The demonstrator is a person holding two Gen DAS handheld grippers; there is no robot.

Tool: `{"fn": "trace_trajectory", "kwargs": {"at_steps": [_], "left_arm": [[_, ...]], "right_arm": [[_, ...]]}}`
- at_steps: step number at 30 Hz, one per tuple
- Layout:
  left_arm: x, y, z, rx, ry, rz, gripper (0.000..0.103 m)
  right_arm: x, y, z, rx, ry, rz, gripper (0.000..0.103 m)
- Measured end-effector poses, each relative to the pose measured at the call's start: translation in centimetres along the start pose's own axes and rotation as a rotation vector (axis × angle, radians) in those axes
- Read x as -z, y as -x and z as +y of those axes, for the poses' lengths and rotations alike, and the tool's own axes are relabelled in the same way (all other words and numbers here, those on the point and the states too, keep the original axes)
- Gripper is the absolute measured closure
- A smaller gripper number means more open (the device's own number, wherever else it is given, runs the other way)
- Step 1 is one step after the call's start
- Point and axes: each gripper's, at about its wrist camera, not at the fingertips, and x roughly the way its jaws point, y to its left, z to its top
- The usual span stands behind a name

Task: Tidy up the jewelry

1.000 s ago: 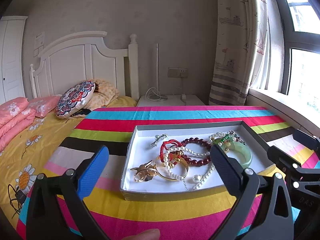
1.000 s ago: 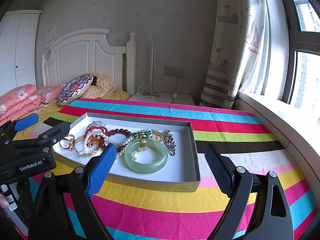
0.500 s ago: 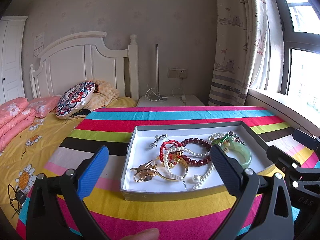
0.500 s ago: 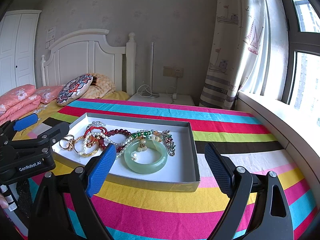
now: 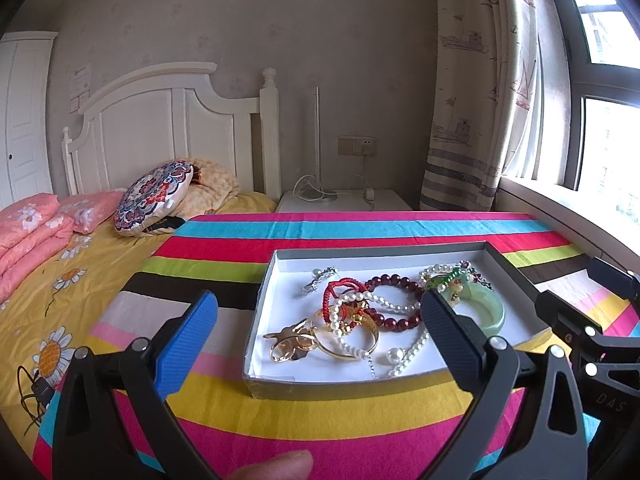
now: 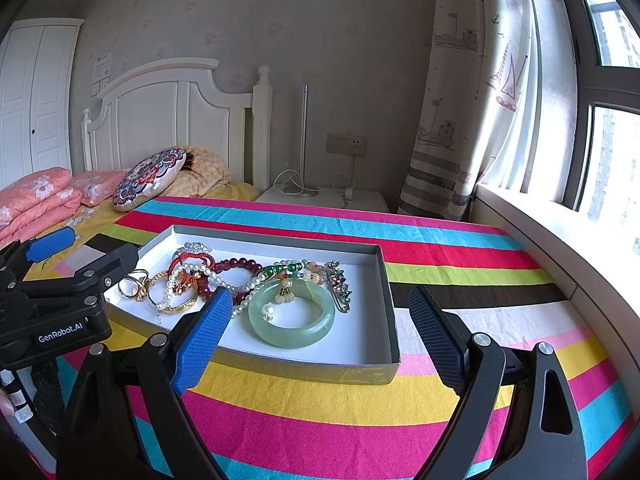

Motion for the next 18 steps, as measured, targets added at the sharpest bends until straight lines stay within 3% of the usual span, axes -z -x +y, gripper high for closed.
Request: {"fn": "trace_trajectory", "kwargs": {"at_steps": [18], "left_arm": [[0.19,0.25,-0.28,0.010,-0.012,-0.005,0.002]], "right_arm": [[0.04,-0.03,0.06,0.000,0.000,0.000,0.017]]}}
